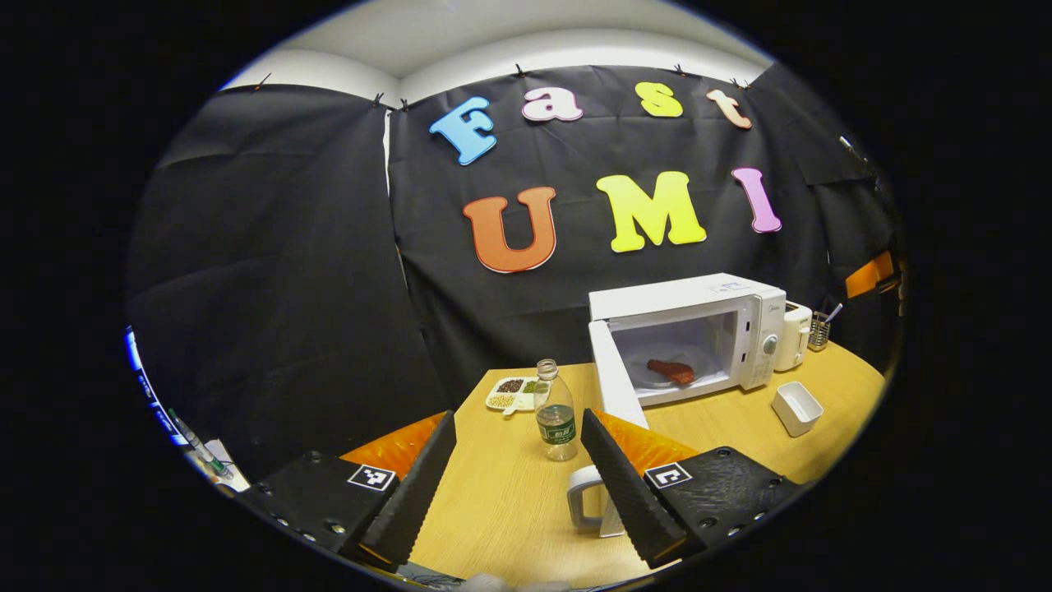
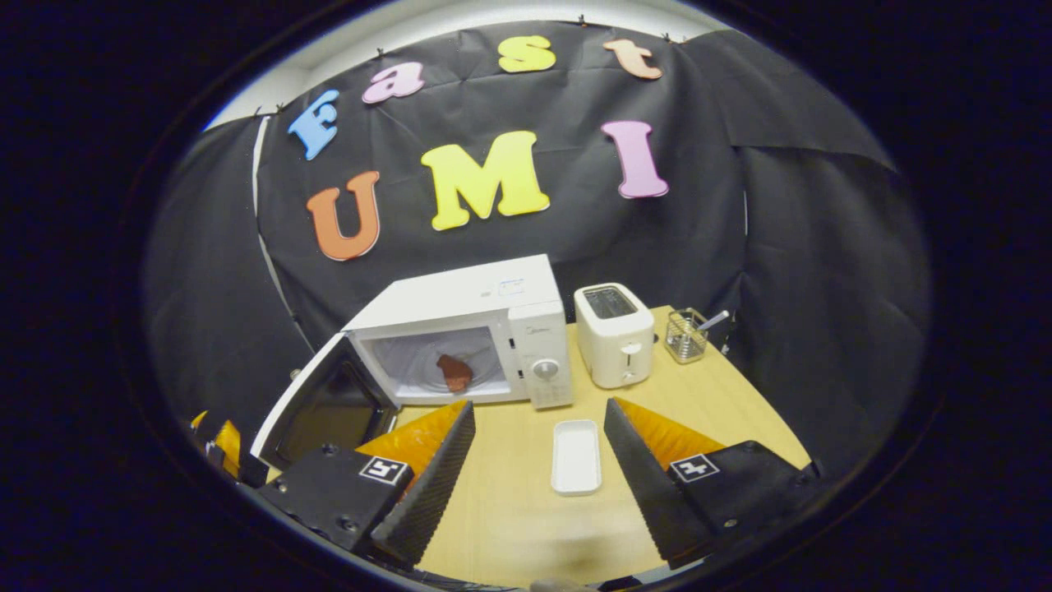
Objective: Open the microwave oven with the left hand, put the food in, and close the microwave oven.
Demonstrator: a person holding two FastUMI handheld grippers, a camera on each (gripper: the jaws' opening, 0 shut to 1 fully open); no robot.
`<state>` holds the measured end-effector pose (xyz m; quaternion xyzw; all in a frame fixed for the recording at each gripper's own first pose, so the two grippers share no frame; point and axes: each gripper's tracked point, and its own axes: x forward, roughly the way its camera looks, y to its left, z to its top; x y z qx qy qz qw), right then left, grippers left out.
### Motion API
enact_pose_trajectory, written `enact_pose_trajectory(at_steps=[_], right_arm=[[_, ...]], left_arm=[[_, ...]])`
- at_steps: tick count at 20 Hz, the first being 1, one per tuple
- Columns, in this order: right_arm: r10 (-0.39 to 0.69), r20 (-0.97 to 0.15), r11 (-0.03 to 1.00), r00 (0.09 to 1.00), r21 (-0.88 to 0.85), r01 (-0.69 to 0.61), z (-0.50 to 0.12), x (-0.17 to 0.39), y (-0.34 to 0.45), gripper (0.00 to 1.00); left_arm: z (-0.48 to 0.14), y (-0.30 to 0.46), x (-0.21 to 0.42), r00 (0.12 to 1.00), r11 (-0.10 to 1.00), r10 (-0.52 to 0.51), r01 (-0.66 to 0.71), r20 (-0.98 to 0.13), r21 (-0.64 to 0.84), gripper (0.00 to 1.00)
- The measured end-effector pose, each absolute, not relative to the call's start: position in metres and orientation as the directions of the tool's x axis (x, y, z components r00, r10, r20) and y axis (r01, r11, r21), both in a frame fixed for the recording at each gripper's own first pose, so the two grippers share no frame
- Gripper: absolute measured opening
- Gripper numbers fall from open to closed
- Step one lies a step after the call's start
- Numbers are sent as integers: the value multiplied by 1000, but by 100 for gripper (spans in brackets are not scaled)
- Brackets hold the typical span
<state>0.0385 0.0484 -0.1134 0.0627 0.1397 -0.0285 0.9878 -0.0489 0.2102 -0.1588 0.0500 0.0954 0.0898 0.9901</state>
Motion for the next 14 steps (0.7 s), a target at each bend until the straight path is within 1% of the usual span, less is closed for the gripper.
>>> enact_pose_trajectory(at_steps=[1,2,3,5,6,7,8,9,10,13,14], right_arm=[[-55,-276,989,960,116,90,-111,32,40,100],[-63,-274,988,960,119,98,-110,24,34,90],[-69,-267,987,961,120,104,-108,18,29,100],[-73,-262,987,962,119,108,-107,8,22,100],[-84,-261,986,962,116,118,-106,4,17,100],[-88,-265,986,960,117,122,-106,0,15,90],[-92,-272,984,958,122,129,-107,-4,12,100],[-95,-276,983,956,127,134,-108,-6,8,100],[-102,-281,982,954,127,143,-108,-8,5,100],[-124,-284,977,951,130,166,-106,-16,-6,100],[-128,-286,977,950,131,171,-106,-18,-7,91]], left_arm=[[-162,212,-48,965,978,190,-171,-182,117,94],[-165,213,-46,964,980,186,-168,-188,110,94],[-170,213,-45,964,981,184,-167,-194,99,94],[-181,214,-47,958,983,183,-174,-222,59,88],[-184,215,-47,955,982,190,-186,-226,36,58],[-187,219,-46,953,978,205,-206,-222,22,37],[-191,223,-44,952,976,216,-219,-217,11,17],[-200,225,-43,947,973,224,-229,-232,5,24],[-208,226,-43,943,973,225,-231,-247,5,0],[-221,230,-43,937,973,225,-231,-266,8,0],[-225,231,-43,936,973,228,-232,-268,16,0]])
